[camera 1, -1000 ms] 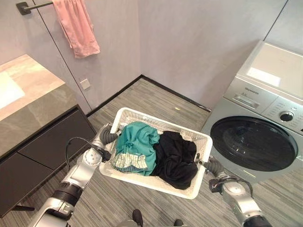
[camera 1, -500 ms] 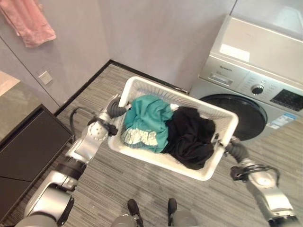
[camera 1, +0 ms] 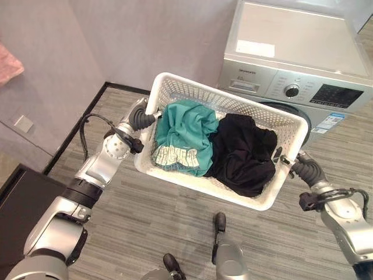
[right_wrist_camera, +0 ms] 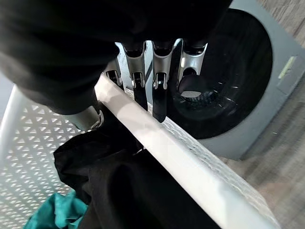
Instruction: Grab the laundry basket,head to the washer,open it,put in the laundry and shut it.
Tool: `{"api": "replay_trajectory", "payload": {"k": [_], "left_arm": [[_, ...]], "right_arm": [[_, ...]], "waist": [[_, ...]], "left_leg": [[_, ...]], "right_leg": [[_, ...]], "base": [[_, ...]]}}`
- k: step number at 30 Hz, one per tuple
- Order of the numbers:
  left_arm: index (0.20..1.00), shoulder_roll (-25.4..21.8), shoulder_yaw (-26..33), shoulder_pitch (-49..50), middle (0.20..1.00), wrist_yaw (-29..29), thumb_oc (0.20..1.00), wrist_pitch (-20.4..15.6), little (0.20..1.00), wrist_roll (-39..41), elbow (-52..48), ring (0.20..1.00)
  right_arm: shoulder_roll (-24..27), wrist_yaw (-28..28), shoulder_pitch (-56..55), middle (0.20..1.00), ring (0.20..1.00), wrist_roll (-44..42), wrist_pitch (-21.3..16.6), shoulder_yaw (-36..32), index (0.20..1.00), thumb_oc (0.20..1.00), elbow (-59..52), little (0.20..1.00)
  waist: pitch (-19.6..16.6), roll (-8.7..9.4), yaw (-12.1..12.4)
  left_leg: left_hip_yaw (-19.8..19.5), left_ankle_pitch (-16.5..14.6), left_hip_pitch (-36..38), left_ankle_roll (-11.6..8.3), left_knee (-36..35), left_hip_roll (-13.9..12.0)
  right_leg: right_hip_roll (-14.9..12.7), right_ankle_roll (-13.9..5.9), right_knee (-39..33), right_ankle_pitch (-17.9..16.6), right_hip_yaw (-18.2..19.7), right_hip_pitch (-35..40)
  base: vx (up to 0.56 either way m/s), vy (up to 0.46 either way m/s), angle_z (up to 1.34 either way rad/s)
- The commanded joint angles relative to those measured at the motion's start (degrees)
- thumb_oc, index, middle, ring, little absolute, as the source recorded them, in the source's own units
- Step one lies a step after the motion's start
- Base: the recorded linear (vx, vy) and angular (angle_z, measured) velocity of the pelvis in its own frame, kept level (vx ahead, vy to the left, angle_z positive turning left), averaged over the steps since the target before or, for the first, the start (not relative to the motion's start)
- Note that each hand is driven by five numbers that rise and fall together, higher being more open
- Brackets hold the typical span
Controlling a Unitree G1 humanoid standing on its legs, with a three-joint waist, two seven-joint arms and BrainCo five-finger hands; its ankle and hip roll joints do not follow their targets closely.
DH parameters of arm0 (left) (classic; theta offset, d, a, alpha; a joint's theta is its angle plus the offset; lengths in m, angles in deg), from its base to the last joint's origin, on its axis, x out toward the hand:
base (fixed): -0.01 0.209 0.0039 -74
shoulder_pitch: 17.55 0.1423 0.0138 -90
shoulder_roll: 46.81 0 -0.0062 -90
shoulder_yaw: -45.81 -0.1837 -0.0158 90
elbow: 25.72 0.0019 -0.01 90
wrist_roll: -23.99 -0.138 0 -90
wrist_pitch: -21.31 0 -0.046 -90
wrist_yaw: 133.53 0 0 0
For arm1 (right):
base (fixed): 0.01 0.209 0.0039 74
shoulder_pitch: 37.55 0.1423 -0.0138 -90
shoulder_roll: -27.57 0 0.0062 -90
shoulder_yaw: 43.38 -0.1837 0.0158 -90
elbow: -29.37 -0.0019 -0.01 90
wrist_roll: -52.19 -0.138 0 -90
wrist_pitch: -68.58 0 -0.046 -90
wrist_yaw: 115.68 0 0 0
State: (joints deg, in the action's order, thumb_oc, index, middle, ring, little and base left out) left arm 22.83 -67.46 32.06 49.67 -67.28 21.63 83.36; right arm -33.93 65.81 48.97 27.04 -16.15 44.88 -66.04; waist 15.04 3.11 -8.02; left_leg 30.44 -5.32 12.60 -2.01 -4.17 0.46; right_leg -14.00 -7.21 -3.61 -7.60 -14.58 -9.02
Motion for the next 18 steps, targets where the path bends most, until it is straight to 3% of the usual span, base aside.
{"api": "replay_trajectory", "payload": {"k": [1,3,5,6,7,8,9,10,11,13,14,15,18], "left_arm": [[0.200,-2.53,2.10,-10.15,0.200,3.56,0.200,-2.73,0.200,1.82,3.23,0.200],[0.200,-2.04,2.81,-8.91,0.200,3.99,0.200,-2.75,0.200,2.97,2.53,0.200],[0.200,-3.17,4.10,-7.23,0.200,3.81,0.200,-2.44,0.200,3.98,1.75,0.200],[0.200,-3.18,4.20,-7.07,0.200,3.76,0.200,-2.36,0.200,4.00,1.56,0.200],[0.200,-4.58,4.69,-6.46,0.200,4.02,0.200,-1.89,0.200,5.02,1.07,0.200],[0.200,-5.33,5.42,-6.19,0.200,4.13,0.200,-1.59,0.200,5.28,0.75,0.200],[0.200,-6.34,6.14,-5.68,0.200,4.43,0.200,-1.46,0.200,5.48,0.72,0.200],[0.200,-6.77,6.33,-5.39,0.200,4.56,0.200,-1.45,0.200,5.68,0.45,0.200],[0.200,-7.28,6.50,-5.30,0.200,4.57,0.200,-1.37,0.200,6.45,0.34,0.200],[0.200,-7.39,6.51,-5.28,0.200,4.55,0.200,-1.36,0.200,6.52,0.32,0.200],[0.200,-8.68,7.21,-4.00,0.200,4.33,0.200,-1.72,0.200,6.38,0.34,0.200],[0.200,-9.37,7.76,-3.64,0.200,4.47,0.200,-1.88,0.200,6.22,0.58,0.200],[0.200,-9.19,7.25,-4.60,0.200,4.83,0.200,-2.04,0.200,6.00,1.98,0.200]], "right_arm": [[4.42,-1.31,5.02,0.200,0.200,-5.36,-7.16,-7.86,0.200,0.200,-1.41,0.200],[4.76,-1.81,3.06,0.200,0.200,-5.23,-7.20,-9.27,0.200,0.200,-2.59,0.200],[5.82,-1.95,2.28,0.200,0.200,-5.94,-7.43,-10.72,0.200,0.200,-3.08,0.200],[5.87,-1.95,2.17,0.200,0.200,-5.99,-7.41,-10.77,0.200,0.200,-3.14,0.200],[6.23,-2.87,2.16,0.200,0.200,-5.68,-7.32,-11.05,0.200,0.200,-2.87,0.200],[6.54,-2.89,1.77,0.200,0.200,-5.98,-7.11,-11.53,0.200,0.200,-3.13,0.200],[6.85,-3.11,1.81,0.200,0.200,-6.07,-7.42,-12.04,0.200,0.200,-3.15,0.200],[6.97,-3.37,1.88,0.200,0.200,-5.81,-7.49,-12.09,0.200,0.200,-3.14,0.200],[6.76,-3.49,1.97,0.200,0.200,-5.75,-7.27,-11.97,0.200,0.200,-3.27,0.200],[6.70,-3.51,2.02,0.200,0.200,-5.72,-7.22,-11.91,0.200,0.200,-3.32,0.200],[4.50,-2.97,1.83,0.200,0.200,-5.64,-7.42,-10.35,0.200,0.200,-4.34,0.200],[3.54,-2.33,1.52,0.200,0.200,-5.71,-7.42,-9.98,0.200,0.200,-5.29,0.200],[1.76,-1.90,1.25,0.200,0.200,-5.87,-8.07,-9.28,0.200,0.200,-6.67,0.200]], "waist": [[-5.45,-2.39,-0.54],[-5.64,-2.82,-0.94],[-6.27,-2.67,-0.52],[-6.20,-2.92,-0.61],[-5.63,-2.43,0.24],[-5.40,-2.04,0.62],[-4.97,-1.54,1.53],[-4.32,-0.98,2.18],[-4.25,-0.83,2.10],[-4.33,-0.77,1.94],[-3.96,0.25,3.79],[-3.88,0.13,4.10],[-3.41,0.33,4.28]], "left_leg": [[-6.54,-9.03,4.34,1.50,8.33,-6.25],[-7.61,-5.79,2.50,-0.07,16.26,-10.78],[-8.52,1.46,0.45,-0.91,26.32,-15.63],[-8.89,1.40,0.06,-1.36,27.16,-16.29],[-12.84,9.74,-4.46,-2.77,39.13,-20.39],[-14.49,13.40,-5.69,-3.39,42.57,-22.12],[-16.89,16.71,-7.62,-3.48,46.48,-22.65],[-19.86,18.52,-11.07,-3.60,50.98,-22.97],[-22.24,19.14,-12.95,-3.19,50.84,-23.58],[-22.45,19.24,-13.19,-3.24,50.90,-23.57],[-27.39,12.58,-20.93,0.76,51.18,-13.14],[-27.84,11.38,-22.01,0.65,49.55,-11.09],[-26.51,10.30,-22.68,0.50,43.05,-9.82]], "right_leg": [[0.91,-4.43,6.92,-0.33,2.22,-0.56],[3.59,-1.85,9.36,2.12,2.44,0.51],[7.02,1.60,9.28,5.62,1.77,3.74],[7.49,1.96,9.16,5.74,1.54,3.91],[11.65,5.87,7.31,7.94,2.26,7.54],[13.52,7.44,6.14,8.69,2.96,9.26],[14.51,8.43,5.49,9.19,4.16,10.52],[14.91,9.28,5.12,9.01,4.83,11.35],[15.39,9.63,5.15,9.31,5.20,11.43],[15.41,9.69,5.20,9.35,5.09,11.32],[14.81,9.59,5.36,8.93,8.44,12.04],[15.07,9.36,5.29,8.96,9.39,12.71],[14.65,8.83,4.98,9.06,10.37,14.11]], "base": [[0.35,-0.313,0.04],[0.32,-0.404,-0.18],[0.28,-0.412,-0.21],[0.30,-0.559,-0.33],[0.25,-0.550,-0.40],[0.32,-0.656,-0.57],[0.17,-0.398,-0.40],[0.11,-0.299,-0.39],[0.04,-0.171,-0.34],[0.05,-0.040,-0.42],[0.13,-0.013,-0.43],[0.20,-0.016,-0.47],[0.15,0.042,-0.90]]}}
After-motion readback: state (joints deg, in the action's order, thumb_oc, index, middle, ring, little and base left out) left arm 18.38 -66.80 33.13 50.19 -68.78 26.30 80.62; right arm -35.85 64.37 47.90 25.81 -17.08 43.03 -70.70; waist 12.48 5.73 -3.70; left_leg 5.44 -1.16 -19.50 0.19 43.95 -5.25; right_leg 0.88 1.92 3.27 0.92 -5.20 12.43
